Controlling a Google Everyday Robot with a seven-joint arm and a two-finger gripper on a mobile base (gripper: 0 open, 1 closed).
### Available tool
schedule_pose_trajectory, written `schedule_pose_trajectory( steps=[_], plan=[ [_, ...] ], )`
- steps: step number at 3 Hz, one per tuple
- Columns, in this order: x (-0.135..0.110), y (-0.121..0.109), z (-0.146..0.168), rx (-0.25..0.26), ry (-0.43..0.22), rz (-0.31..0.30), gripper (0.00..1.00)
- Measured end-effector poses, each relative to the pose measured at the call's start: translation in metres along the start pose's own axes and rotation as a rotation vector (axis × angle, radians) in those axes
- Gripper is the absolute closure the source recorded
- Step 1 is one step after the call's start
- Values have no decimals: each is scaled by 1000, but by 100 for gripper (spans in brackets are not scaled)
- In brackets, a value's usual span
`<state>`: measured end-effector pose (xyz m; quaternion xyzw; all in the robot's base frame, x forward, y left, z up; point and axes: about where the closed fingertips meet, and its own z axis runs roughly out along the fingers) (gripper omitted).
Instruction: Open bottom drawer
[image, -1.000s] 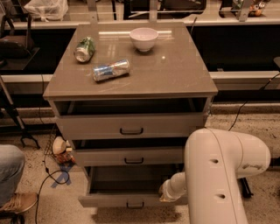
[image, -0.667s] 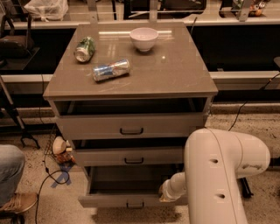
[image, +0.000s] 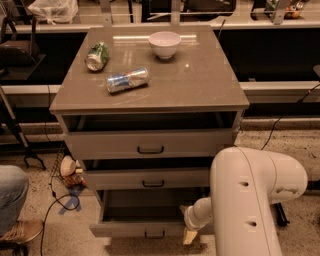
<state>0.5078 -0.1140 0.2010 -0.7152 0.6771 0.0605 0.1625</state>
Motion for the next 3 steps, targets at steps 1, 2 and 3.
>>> schedule_pose_trajectory(
  steps=[1,2,3],
  plan=[
    [7,6,6,-28,2,12,0],
    [25,17,16,-57,-4,58,16],
    [37,25,18,-62,-2,89,39]
  ],
)
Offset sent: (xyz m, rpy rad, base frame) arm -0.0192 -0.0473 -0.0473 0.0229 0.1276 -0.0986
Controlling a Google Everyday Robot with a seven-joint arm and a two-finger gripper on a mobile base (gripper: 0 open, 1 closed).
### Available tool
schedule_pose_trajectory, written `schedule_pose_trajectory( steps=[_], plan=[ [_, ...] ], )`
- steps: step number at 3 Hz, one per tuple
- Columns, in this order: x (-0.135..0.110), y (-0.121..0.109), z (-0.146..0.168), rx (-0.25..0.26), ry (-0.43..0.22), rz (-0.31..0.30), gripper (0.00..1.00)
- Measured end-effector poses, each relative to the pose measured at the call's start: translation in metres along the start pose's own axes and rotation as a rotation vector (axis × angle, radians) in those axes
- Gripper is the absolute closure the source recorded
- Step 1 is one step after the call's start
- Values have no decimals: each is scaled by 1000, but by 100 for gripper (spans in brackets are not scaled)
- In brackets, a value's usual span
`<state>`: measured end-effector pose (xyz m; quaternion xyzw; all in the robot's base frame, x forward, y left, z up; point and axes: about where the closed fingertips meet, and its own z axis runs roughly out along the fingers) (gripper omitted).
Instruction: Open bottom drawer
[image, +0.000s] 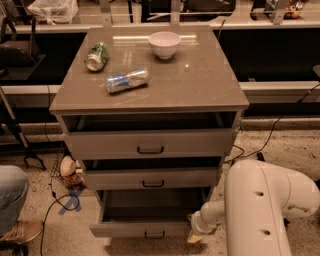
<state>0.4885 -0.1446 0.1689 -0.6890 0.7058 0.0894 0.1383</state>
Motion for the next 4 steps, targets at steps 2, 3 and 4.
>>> schedule_pose_trajectory(
  steps=[2,3,4],
  plan=[
    [-8,15,-16,28,11,-34,86],
    [-8,17,-17,29,12,-35,100],
    [-4,44,-22,43,-21,-16,86]
  ],
)
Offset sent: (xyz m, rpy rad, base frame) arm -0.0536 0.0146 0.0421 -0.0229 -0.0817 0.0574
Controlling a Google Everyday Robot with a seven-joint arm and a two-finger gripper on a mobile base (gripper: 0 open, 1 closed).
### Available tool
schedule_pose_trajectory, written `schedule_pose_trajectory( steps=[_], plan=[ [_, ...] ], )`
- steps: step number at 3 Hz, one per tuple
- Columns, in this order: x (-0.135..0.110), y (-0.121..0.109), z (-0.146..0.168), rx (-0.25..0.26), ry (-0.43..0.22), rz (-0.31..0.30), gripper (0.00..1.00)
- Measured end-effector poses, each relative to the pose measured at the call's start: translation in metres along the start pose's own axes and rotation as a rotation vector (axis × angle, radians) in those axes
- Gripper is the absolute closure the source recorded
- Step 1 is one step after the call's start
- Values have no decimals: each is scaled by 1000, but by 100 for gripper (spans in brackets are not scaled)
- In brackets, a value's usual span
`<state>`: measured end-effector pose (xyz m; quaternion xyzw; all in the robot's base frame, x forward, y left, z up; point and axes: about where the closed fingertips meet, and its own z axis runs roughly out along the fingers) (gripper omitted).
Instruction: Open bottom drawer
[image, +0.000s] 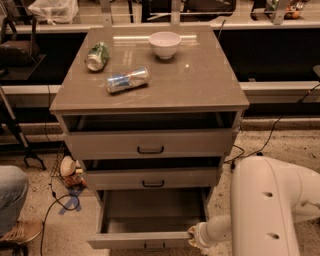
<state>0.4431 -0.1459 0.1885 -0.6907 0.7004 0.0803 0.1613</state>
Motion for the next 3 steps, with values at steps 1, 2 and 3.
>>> schedule_pose_trajectory(
  steps=[1,2,3],
  plan=[
    [5,14,-3,2,-9,21,62],
    [5,15,-2,0,-9,21,39],
    [4,16,-1,-2,-10,21,16]
  ],
)
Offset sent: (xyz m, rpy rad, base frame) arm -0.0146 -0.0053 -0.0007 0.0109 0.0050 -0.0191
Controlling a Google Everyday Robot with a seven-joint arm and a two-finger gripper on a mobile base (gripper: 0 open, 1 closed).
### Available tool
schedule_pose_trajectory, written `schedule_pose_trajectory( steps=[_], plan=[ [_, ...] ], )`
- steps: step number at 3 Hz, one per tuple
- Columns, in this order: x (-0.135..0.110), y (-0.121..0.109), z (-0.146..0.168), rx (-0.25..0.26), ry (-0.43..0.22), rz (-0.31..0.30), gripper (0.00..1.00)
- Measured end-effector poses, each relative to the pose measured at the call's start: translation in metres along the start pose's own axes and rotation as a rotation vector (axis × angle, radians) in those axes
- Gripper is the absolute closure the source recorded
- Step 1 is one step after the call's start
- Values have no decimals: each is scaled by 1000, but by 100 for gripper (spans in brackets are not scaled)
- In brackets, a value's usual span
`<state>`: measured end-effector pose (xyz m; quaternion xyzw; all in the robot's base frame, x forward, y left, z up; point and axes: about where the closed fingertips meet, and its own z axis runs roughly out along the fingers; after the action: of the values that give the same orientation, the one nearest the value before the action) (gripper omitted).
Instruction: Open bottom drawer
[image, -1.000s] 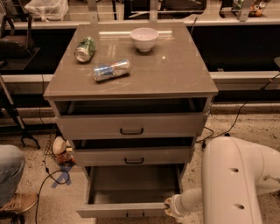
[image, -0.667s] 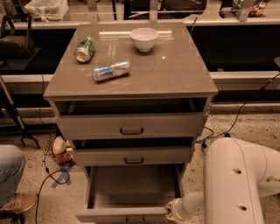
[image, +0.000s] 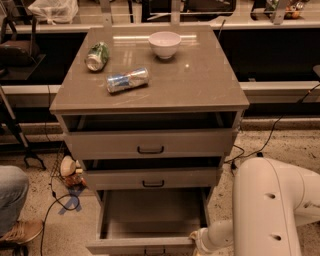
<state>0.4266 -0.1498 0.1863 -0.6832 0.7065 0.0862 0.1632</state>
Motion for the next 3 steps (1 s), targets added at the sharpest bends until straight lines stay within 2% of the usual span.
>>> schedule_pose_trajectory(
  steps=[1,2,3],
  plan=[
    [0,1,1,-2,-1,0,0],
    [0,1,1,-2,-1,0,0],
    [-1,-2,-6,-7,-32,5,0]
  ],
)
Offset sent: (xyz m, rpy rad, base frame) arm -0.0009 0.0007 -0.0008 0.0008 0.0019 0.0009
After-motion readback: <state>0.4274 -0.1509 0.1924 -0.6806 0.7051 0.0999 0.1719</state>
